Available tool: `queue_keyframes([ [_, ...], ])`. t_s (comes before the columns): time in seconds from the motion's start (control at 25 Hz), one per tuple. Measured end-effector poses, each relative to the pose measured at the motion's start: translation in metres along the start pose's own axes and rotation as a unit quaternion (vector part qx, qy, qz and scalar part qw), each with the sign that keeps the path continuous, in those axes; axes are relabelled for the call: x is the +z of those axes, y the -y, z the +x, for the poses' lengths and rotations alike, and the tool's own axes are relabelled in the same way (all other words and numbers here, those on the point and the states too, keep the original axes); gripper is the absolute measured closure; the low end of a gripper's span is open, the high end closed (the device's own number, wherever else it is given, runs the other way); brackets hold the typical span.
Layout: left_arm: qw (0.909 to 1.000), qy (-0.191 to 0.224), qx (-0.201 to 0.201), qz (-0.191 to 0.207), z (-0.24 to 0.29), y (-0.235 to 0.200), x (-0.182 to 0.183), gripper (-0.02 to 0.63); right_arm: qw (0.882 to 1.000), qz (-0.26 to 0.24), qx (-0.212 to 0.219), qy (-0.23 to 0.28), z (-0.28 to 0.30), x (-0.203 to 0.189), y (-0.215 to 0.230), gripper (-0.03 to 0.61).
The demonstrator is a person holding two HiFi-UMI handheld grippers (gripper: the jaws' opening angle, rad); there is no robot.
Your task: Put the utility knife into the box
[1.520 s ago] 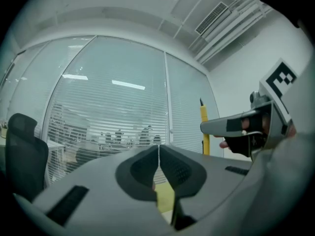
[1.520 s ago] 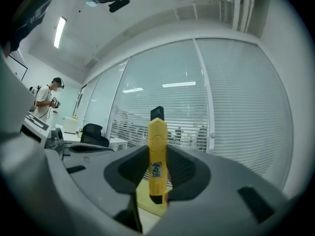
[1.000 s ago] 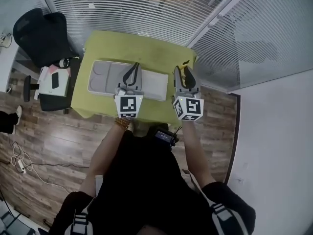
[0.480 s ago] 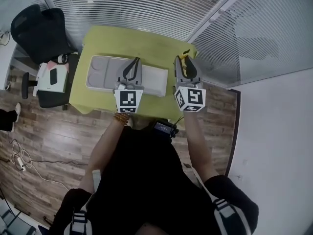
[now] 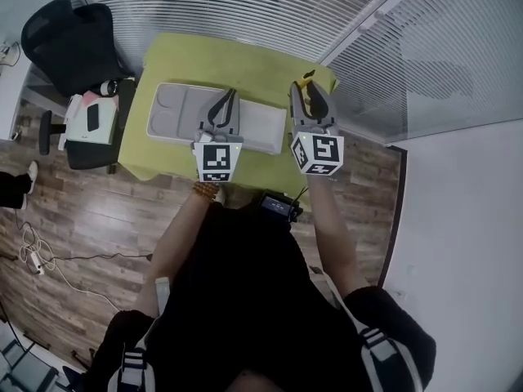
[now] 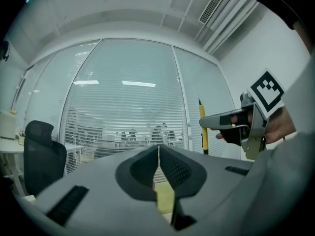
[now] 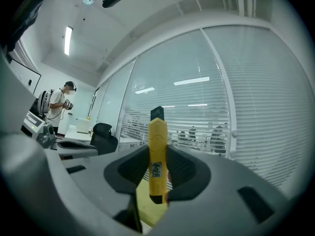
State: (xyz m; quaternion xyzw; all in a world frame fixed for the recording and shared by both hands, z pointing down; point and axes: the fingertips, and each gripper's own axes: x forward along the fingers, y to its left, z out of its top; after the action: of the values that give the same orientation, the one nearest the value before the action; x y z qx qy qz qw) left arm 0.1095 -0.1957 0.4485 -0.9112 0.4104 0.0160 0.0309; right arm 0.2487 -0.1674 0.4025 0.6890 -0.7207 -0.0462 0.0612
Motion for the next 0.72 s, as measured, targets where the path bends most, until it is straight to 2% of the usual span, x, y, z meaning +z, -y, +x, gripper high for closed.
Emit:
queue_keyframes([
  [0.72, 0.9995, -0.018, 0.023, 0.007, -0.011, -0.027, -0.013, 0.595, 0.997, -0.018, 0.059, -0.052, 0.035, -0.042, -0.038, 0.469],
])
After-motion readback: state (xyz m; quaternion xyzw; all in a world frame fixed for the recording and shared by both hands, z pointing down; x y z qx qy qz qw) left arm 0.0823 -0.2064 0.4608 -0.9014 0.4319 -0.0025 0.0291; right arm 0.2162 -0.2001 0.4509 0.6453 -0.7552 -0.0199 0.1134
